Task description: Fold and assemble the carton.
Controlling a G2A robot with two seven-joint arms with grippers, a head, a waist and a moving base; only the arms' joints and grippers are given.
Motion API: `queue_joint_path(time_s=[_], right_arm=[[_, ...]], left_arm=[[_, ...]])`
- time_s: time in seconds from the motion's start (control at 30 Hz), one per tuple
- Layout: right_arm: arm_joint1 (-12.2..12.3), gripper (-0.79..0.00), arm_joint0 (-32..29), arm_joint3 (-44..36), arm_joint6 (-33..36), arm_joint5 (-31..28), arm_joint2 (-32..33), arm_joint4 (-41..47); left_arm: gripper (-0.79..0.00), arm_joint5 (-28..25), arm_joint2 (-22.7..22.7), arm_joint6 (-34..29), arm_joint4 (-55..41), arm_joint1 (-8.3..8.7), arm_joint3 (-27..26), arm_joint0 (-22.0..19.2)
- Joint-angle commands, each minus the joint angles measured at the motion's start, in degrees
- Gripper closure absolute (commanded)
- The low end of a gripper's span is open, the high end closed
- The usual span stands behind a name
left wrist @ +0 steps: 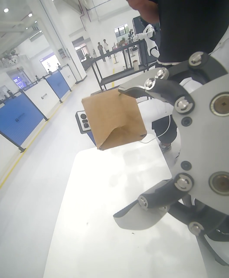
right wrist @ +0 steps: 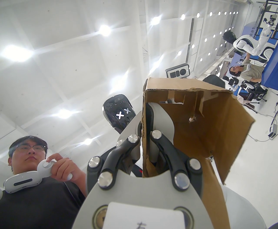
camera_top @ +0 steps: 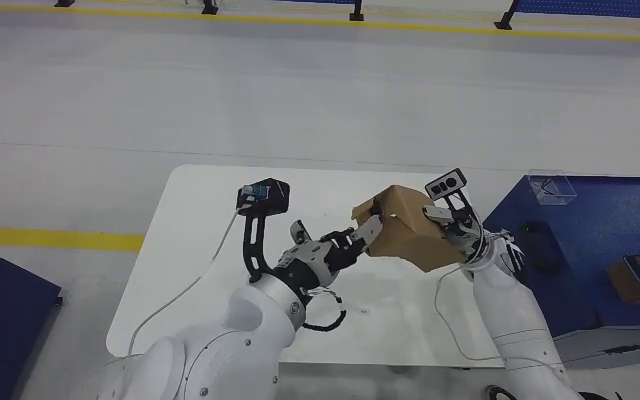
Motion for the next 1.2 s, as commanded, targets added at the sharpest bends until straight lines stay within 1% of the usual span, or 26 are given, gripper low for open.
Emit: queue_joint_path(time_s=[0.0,0.2,0.3,0.43,0.57,0.73,1.17], right_arm=[[0.0,0.000,0.0,0.0,0.0,0.0,0.0,0.0],[0.0,0.000,0.0,0.0,0.0,0.0,0.0,0.0],[0.0,0.000,0.0,0.0,0.0,0.0,0.0,0.0],[0.0,0.000,0.0,0.0,0.0,0.0,0.0,0.0],[0.0,0.000,0.0,0.0,0.0,0.0,0.0,0.0],[0.0,0.000,0.0,0.0,0.0,0.0,0.0,0.0],[0.0,0.000,0.0,0.0,0.0,0.0,0.0,0.0]], left_arm=[[-0.785,0.0,-1.4,0.5,0.3,-0.14,0.1,0.2],[-0.785,0.0,-6.0,3.7,-2.3,-1.14,0.4,1.5],[-0.785,0.0,-6.2,4.0,-1.6,-1.47,2.4,1.2],[-0.785,0.0,-3.6,0.9,1.4,-1.57,5.2,0.1],[-0.785,0.0,-0.8,-1.7,2.7,-1.92,5.3,-0.8],[-0.785,0.0,0.5,-3.4,3.8,-2.28,4.4,-0.6],[-0.785,0.0,3.6,-3.7,5.1,-3.94,7.4,-0.9]])
